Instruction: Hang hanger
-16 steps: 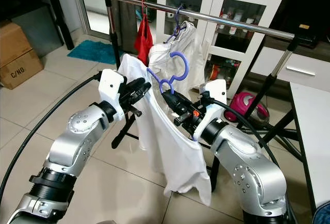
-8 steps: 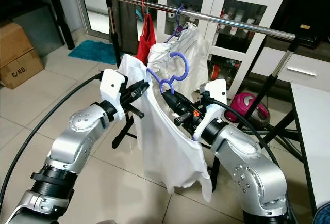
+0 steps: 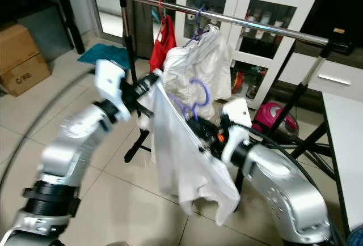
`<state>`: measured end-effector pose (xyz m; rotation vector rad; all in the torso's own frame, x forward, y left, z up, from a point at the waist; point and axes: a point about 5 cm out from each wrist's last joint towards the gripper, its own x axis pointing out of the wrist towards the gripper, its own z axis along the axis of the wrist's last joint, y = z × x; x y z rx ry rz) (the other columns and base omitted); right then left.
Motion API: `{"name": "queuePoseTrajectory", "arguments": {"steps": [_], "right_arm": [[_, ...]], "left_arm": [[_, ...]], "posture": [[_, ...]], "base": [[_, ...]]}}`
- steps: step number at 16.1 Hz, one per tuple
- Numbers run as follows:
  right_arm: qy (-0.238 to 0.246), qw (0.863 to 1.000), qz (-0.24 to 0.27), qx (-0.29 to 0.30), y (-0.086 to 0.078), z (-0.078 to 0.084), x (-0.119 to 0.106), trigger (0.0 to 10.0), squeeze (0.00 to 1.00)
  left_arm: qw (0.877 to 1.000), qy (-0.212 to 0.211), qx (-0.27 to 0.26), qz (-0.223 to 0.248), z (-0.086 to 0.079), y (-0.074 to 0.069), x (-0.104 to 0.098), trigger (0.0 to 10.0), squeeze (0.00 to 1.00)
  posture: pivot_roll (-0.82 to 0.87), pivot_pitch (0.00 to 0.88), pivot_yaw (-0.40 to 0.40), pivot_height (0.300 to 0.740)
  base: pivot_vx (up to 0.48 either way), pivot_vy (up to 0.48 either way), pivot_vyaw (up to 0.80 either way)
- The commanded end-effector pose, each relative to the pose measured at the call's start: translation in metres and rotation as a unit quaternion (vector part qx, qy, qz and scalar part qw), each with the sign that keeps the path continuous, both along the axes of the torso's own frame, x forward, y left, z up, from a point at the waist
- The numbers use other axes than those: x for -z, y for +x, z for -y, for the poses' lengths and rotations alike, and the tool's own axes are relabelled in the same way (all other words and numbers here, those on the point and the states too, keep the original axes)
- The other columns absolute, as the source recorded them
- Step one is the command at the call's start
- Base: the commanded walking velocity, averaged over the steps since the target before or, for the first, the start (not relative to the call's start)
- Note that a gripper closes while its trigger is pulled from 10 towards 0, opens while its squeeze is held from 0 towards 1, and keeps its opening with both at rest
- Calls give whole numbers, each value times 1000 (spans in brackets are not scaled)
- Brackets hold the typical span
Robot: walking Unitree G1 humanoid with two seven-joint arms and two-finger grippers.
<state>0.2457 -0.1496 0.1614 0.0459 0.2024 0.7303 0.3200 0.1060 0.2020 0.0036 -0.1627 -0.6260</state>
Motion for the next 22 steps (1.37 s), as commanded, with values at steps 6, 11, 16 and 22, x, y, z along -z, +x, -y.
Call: {"name": "queuePoseTrajectory", "arguments": {"steps": [6,11,16,22], "right_arm": [[23,998,8,-59,-18,18,-12,0,0],[100,994,38,10,-9,35,-31,0,0],[205,963,79,153,22,29,-48,0,0],[255,932,119,226,40,24,-57,0,0]], "left_arm": [[985,33,-166,38,-68,24,-35,0,0],[982,49,-182,11,-83,29,-23,0,0],[998,-16,49,-37,7,-4,-2,0,0],[986,-80,147,-27,42,-25,-18,0,0]], "posture": [[43,0,-15,740],[35,0,2,740],[37,0,6,740],[41,0,21,740]], "base": [[0,0,0],[0,0,0],[0,0,0],[0,0,0]]}}
